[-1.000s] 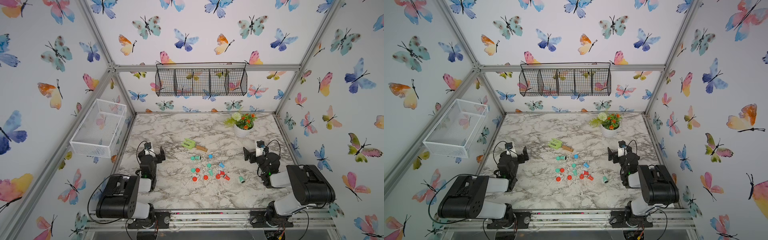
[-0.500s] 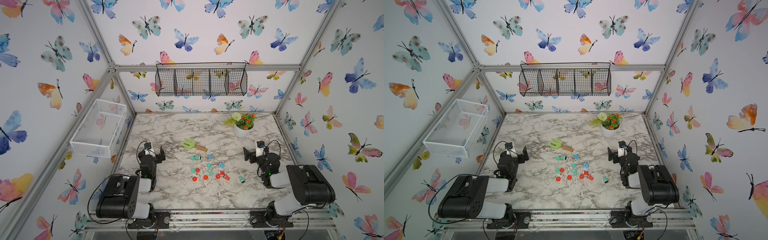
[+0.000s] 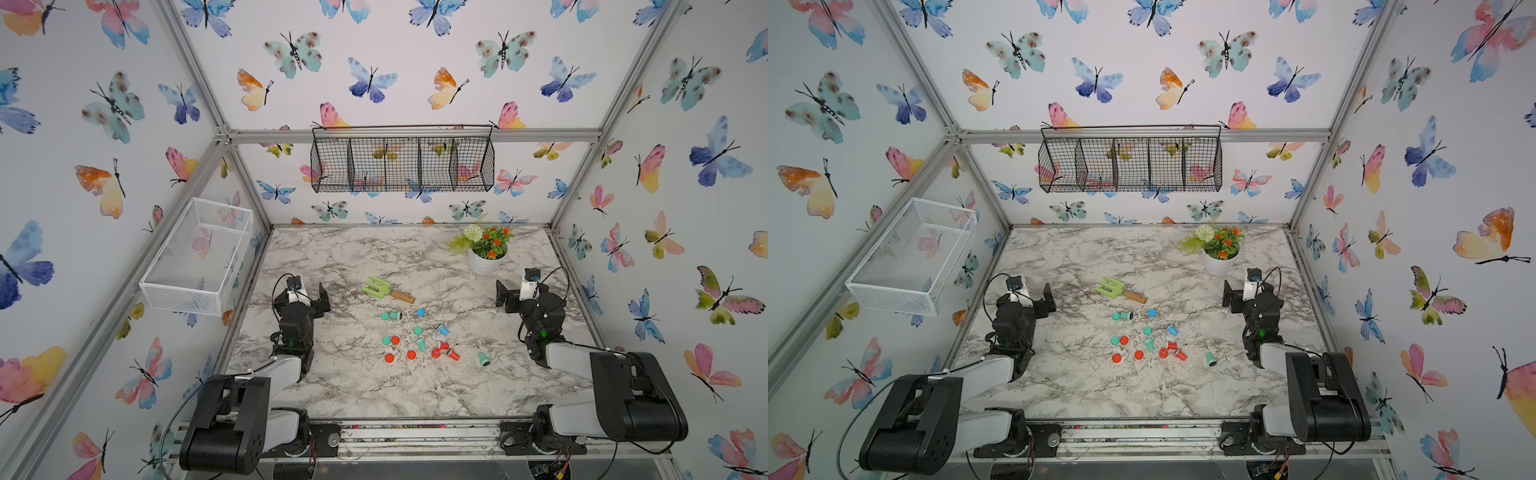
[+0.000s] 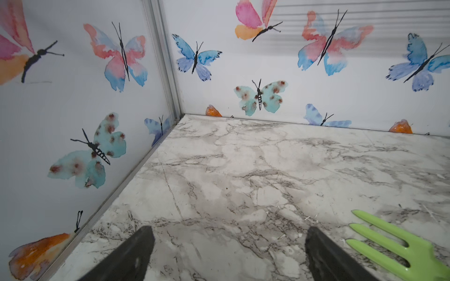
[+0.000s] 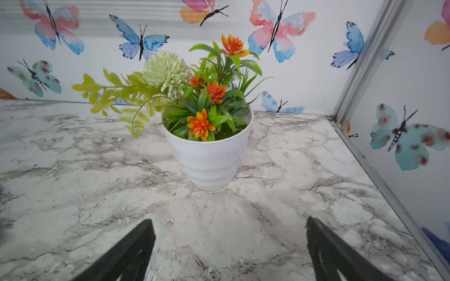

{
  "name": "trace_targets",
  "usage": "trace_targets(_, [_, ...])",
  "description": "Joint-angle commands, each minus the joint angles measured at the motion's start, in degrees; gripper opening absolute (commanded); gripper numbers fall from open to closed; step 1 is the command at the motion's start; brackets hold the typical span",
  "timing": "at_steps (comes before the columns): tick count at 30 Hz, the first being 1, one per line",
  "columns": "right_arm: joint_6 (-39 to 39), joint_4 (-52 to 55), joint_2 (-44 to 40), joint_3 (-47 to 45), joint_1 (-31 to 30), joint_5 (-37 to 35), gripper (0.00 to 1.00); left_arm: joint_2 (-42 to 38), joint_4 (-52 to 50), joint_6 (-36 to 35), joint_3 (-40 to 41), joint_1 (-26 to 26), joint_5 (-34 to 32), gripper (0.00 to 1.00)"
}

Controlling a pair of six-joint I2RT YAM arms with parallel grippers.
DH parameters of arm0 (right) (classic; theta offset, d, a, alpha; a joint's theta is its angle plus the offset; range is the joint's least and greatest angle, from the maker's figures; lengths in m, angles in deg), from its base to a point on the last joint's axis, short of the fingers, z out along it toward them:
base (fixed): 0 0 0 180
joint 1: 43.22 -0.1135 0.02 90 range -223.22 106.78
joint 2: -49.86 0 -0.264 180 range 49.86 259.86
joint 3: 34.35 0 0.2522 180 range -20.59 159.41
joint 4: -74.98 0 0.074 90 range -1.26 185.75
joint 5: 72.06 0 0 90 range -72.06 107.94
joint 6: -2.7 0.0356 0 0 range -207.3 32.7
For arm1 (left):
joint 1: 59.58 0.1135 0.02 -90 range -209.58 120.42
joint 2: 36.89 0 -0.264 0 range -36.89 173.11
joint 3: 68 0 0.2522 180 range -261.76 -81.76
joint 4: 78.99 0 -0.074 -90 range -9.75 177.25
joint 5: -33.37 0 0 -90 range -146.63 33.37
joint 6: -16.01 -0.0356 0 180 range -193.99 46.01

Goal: Close the stamp cap
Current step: Pick up the stamp from the center of the board.

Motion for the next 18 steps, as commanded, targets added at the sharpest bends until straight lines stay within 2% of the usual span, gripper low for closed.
trace_targets(1, [5.2, 21.0, -3.2, 5.5, 0.1, -0.6, 0.96, -4.0, -14.3, 2.2, -4.2, -3.4, -3.6, 0.98])
trace_targets(5, [9.3, 36.1, -5.8, 11.1, 0.1, 5.5, 0.87, -4.6, -34.2, 13.0, -14.6, -5.8, -3.8, 0.98])
trace_targets(9, [12.6, 46.7, -6.2, 15.0, 0.1, 12.5, 0.77, -1.4, -50.6, 20.3, -26.1, -6.0, 2.0, 0.99])
trace_targets(11, [13.2, 50.8, -5.8, 16.5, 0.1, 17.1, 0.71, 1.7, -58.2, 19.6, -32.7, -5.9, 9.2, 0.99])
trace_targets(14, [13.2, 55.7, -5.4, 17.5, -0.4, 20.0, 0.68, 5.3, -65.5, 16.6, -39.6, -6.0, 17.2, 1.00])
trace_targets(18, [12.6, 60.6, -4.4, 19.4, -4.5, 18.7, 0.65, 6.3, -68.0, 12.3, -41.2, -6.0, 20.5, 0.99])
